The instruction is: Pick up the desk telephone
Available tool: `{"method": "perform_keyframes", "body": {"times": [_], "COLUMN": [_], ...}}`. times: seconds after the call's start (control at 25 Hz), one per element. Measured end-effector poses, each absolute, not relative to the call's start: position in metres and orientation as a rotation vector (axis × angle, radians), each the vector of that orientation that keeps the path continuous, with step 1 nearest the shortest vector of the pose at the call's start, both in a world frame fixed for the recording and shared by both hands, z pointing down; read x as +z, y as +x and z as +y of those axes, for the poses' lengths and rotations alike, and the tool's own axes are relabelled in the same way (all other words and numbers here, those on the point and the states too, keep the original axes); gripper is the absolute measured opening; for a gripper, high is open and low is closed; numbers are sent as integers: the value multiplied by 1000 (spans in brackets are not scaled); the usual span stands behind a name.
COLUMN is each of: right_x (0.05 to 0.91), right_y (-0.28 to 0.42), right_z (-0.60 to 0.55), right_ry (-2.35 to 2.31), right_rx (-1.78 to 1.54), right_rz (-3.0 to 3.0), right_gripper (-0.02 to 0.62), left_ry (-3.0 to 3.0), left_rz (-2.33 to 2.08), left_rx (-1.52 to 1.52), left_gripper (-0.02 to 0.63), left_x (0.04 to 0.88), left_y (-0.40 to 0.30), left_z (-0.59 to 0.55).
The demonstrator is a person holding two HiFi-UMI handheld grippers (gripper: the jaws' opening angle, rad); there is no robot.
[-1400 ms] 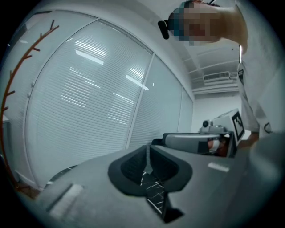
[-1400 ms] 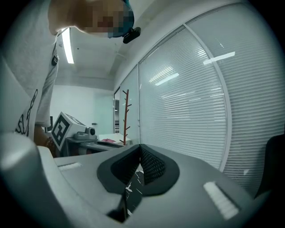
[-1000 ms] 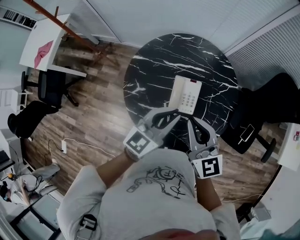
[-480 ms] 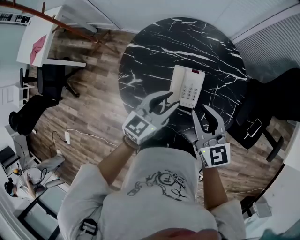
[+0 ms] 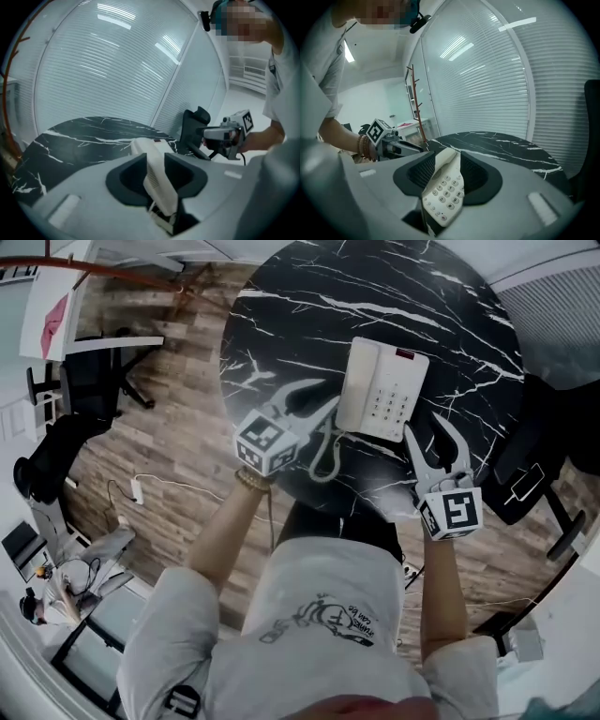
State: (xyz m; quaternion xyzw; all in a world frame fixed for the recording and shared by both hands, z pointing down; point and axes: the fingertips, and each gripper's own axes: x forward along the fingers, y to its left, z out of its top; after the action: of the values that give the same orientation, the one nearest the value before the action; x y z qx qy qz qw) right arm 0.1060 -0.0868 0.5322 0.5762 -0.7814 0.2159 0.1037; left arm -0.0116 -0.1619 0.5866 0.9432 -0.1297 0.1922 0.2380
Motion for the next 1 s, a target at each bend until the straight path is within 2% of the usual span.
{"method": "perform_keyframes", "body": {"times": [0.2, 0.48, 0.64, 0.72, 0.8, 1.0], "right_x": [590, 640, 655, 662, 668, 683], "right_y": [115, 127, 128, 129, 129, 127], "right_z": [-88, -90, -91, -92, -92, -94], "right_ry": [1667, 1657, 1649, 1644, 1633, 1594], "right_rx": [751, 895, 959, 984, 1013, 1036], "right_rz": [-2272, -2256, -2270, -2286, -2284, -2294], "right_gripper": [188, 237, 271, 285, 292, 301], "left_ry": [2536, 2461, 2382, 2334, 2295, 2313], "left_rz": [-324, -180, -59, 21, 85, 125], "left_rx": [626, 620, 514, 440, 380, 472], "left_gripper": [121, 174, 255, 342, 380, 387], "left_x": [641, 666, 661, 654, 648, 659], "left_y": [-12, -5, -7, -6, -2, 22], "left_z": [-174, -178, -173, -169, -163, -149]}}
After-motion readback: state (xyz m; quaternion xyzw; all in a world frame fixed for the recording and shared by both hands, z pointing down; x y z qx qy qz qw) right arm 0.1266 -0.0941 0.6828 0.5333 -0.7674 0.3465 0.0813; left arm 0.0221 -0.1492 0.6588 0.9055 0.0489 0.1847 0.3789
